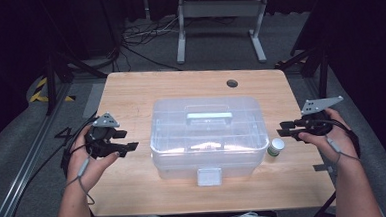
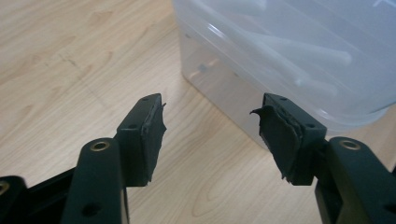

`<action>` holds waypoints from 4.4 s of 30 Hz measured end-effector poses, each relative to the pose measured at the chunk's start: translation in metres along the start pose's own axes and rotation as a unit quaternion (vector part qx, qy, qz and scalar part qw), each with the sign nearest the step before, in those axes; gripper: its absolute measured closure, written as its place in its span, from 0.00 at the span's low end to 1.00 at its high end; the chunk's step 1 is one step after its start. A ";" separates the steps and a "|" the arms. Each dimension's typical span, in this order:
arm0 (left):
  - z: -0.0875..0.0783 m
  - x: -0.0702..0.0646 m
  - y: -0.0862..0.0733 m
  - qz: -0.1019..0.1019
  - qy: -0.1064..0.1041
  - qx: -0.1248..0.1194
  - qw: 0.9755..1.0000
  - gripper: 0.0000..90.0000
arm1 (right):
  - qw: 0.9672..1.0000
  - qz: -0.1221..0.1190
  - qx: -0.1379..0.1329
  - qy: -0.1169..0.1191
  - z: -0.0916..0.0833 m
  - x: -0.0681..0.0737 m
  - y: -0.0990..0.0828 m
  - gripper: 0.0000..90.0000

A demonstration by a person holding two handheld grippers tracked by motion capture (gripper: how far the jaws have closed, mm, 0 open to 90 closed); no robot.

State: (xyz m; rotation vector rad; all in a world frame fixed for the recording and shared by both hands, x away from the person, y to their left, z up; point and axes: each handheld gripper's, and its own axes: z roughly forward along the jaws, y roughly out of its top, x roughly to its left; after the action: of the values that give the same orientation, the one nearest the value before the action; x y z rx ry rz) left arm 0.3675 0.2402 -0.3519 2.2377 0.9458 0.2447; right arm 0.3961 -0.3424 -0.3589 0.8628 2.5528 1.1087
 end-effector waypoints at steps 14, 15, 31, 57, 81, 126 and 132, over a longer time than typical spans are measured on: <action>-0.003 -0.002 0.007 -0.013 0.001 -0.013 1.000 0.40 | 1.000 -0.010 0.009 -0.026 0.000 -0.003 0.000 0.58; -0.003 -0.002 0.007 -0.013 0.001 -0.013 1.000 0.40 | 1.000 -0.010 0.009 -0.026 0.000 -0.003 0.000 0.58; -0.021 -0.020 0.048 0.017 -0.024 -0.030 0.999 0.42 | 1.000 -0.018 0.015 -0.012 0.007 -0.001 0.002 0.55; 0.004 -0.058 0.112 0.099 -0.092 -0.045 0.990 0.38 | 0.999 -0.026 0.023 -0.012 0.010 0.002 0.001 0.53; 0.051 -0.078 0.136 0.124 -0.099 -0.030 0.987 0.39 | 0.999 -0.030 0.027 0.000 0.017 0.006 0.002 0.51; 0.056 -0.077 0.158 0.153 -0.085 -0.014 0.985 0.76 | 1.000 -0.010 0.000 0.012 0.004 0.020 0.000 0.96; 0.055 -0.072 0.166 0.146 -0.090 -0.013 0.985 0.76 | 1.000 -0.003 -0.002 0.017 0.002 0.023 -0.003 1.00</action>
State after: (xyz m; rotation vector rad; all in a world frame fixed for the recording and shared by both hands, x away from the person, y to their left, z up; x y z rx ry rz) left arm 0.4318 0.0788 -0.2770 2.3258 0.5153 0.1809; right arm 0.3774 -0.3290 -0.3624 0.8420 2.5794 1.1355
